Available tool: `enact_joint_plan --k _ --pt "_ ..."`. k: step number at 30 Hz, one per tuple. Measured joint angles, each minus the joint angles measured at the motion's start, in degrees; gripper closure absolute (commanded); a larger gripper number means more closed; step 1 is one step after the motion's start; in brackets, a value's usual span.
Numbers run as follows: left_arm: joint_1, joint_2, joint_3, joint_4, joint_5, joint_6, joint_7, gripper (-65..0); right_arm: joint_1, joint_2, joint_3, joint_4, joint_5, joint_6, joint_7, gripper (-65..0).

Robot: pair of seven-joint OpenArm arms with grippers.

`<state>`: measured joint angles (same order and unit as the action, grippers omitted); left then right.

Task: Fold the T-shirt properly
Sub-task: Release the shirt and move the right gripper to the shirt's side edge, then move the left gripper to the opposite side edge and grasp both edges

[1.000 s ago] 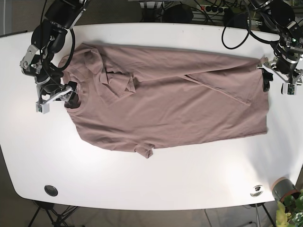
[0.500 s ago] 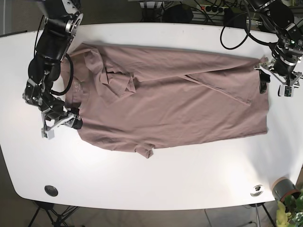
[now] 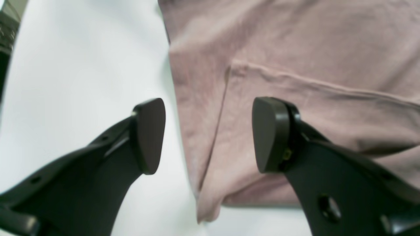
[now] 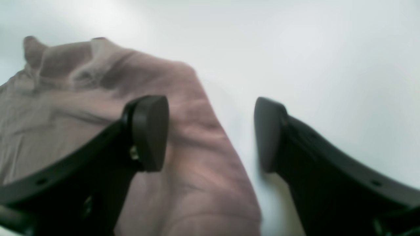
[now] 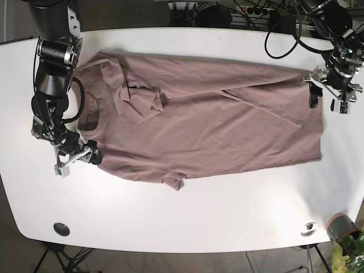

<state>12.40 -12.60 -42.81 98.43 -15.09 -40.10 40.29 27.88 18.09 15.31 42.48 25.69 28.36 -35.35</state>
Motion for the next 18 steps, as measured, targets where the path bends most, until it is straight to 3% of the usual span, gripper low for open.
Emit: enact_joint_plan --k 7,11,14,18 --pt "0.0 0.0 0.0 -1.1 0.0 0.0 -0.2 -39.0 0.2 -0.3 0.0 -2.8 0.3 1.88 2.5 -39.5" --pt "-0.9 0.0 -0.1 -1.2 0.1 0.0 -0.2 -39.0 -0.5 -2.3 0.0 -2.7 0.8 4.33 2.8 -39.3" --pt "-2.8 0.0 -0.2 -1.3 0.1 0.0 0.0 -39.3 -1.5 -4.1 0.0 -0.8 1.5 5.09 1.1 -39.3" --pt "-3.7 -0.1 -0.5 -1.3 -0.6 6.5 -0.9 -39.6 -3.3 -6.0 -0.1 2.8 1.1 4.48 0.6 -39.3"
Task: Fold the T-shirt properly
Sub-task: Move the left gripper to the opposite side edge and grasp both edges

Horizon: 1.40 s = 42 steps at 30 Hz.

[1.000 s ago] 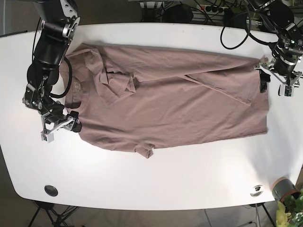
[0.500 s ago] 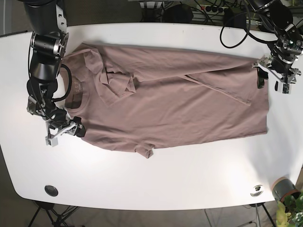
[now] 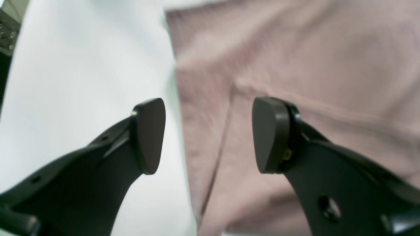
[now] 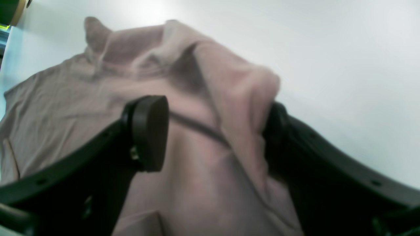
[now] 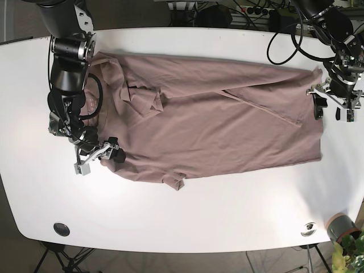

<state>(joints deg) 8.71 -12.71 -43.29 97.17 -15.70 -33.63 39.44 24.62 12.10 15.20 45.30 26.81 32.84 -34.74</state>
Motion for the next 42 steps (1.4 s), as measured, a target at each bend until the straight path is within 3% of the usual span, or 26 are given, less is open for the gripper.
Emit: enact_joint_plan --k 4,6,10,13,14,22,30,36,42 --pt "-2.1 0.0 -1.1 -0.3 1.1 8.7 1.4 -39.7 -0.6 -0.2 -0.2 0.9 0.0 0.24 0.0 -38.8" --pt "-3.9 0.0 -1.2 -0.5 1.1 11.2 1.2 -39.7 -0.4 -0.2 -0.2 1.0 0.0 0.17 -0.3 -35.7" --pt "-7.3 0.0 -0.8 -2.1 -0.6 12.9 0.0 -39.7 -0.5 -0.2 -0.2 1.0 -0.3 -0.07 -0.4 -17.1" --pt "-9.1 0.0 -0.9 -4.6 0.6 15.3 0.9 -39.7 -0.6 0.0 -0.2 1.0 -1.1 -0.68 -0.9 -2.9" --pt "-10.0 0.0 -1.1 -5.5 1.2 16.2 1.0 -39.7 -0.6 0.0 -0.2 1.0 -1.1 -0.74 -1.1 -1.7" --pt "-20.3 -1.3 -0.8 -16.0 10.0 17.0 0.3 -39.7 -0.6 0.7 -0.3 0.9 -1.3 -0.74 -1.6 -2.2" --pt "-28.8 -6.3 -0.2 -37.7 11.4 17.3 -2.1 -39.7 -0.6 1.6 -0.3 0.9 -1.3 -0.83 -1.7 -2.2" --pt "-32.1 -8.0 7.7 -46.9 10.7 16.9 -5.5 -40.3 -0.6 1.2 -0.3 0.9 -1.3 -0.85 -1.7 -2.2" --pt "-32.3 -7.5 8.2 -49.9 10.7 12.5 -5.7 -50.0 -0.5 1.1 -0.3 0.9 -1.3 -0.85 -1.7 -2.2"
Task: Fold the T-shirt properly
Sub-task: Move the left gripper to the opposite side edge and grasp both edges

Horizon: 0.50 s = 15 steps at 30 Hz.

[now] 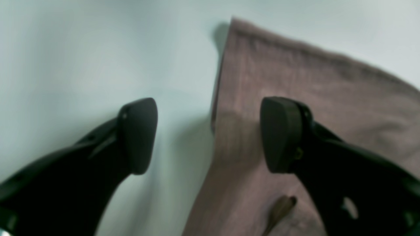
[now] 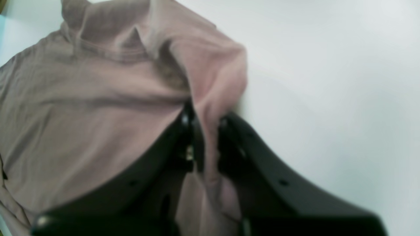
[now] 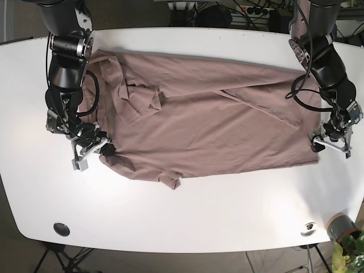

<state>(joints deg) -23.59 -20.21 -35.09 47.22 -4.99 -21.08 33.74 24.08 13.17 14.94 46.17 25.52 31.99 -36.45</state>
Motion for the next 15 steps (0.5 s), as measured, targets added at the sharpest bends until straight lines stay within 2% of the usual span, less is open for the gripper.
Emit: enact_joint_plan --k 10,15 --pt "1.1 1.8 0.0 0.1 -0.4 -1.8 0.1 -49.6 0.6 -1.1 0.0 0.0 -0.1 -0.04 -0.2 -2.2" --pt "1.7 2.5 -0.4 0.6 -0.5 -5.4 0.5 -46.9 0.6 -1.1 0.0 0.0 0.0 -0.04 -0.2 -2.2"
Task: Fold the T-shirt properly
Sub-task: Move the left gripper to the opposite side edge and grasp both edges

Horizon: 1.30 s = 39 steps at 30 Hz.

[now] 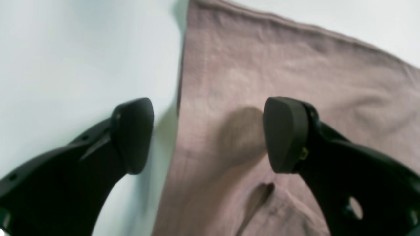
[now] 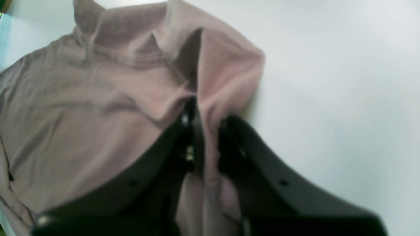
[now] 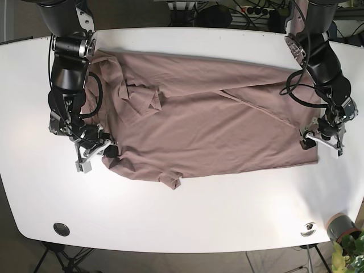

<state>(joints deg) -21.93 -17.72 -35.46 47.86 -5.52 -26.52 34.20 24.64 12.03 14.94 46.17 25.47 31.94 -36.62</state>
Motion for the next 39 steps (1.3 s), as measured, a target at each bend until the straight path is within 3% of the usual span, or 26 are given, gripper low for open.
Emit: enact_joint_plan --k 3,14,20,26,28,31,34,39 --pt "-0.2 0.4 0.0 0.2 -0.1 -2.0 1.2 -46.5 0.0 0.0 0.0 0.0 0.0 0.02 0.0 -2.2" --pt "-1.1 0.7 0.0 -0.2 -0.5 -2.3 2.4 -45.8 0.0 0.0 0.0 0.0 0.0 0.02 0.0 -2.2" --pt "-2.0 1.0 0.1 -0.7 -0.3 -2.2 3.5 -30.0 0.0 0.0 0.0 0.0 0.0 0.02 0.0 -2.2" --pt "-2.3 1.2 5.7 -1.1 -0.5 -2.3 3.2 -29.2 0.0 0.0 0.0 0.0 0.0 0.02 0.0 -2.2" --pt "-2.4 1.7 5.9 -1.0 -0.5 -2.3 3.2 -26.2 0.0 0.0 0.0 0.0 0.0 0.02 0.0 -2.2" --pt "-2.3 2.0 5.2 -1.2 -0.7 -2.3 2.1 -12.1 0.0 0.0 0.0 0.0 0.0 0.0 0.0 -2.2" --pt "-1.8 1.9 4.4 -1.4 -0.6 -2.3 0.6 -2.4 0.0 0.0 0.1 0.0 0.0 0.0 0.0 -2.2" --pt "-1.7 2.0 4.2 -1.4 -0.5 -2.3 0.3 0.0 0.0 -0.1 0.1 0.0 0.0 0.02 0.0 -2.2"
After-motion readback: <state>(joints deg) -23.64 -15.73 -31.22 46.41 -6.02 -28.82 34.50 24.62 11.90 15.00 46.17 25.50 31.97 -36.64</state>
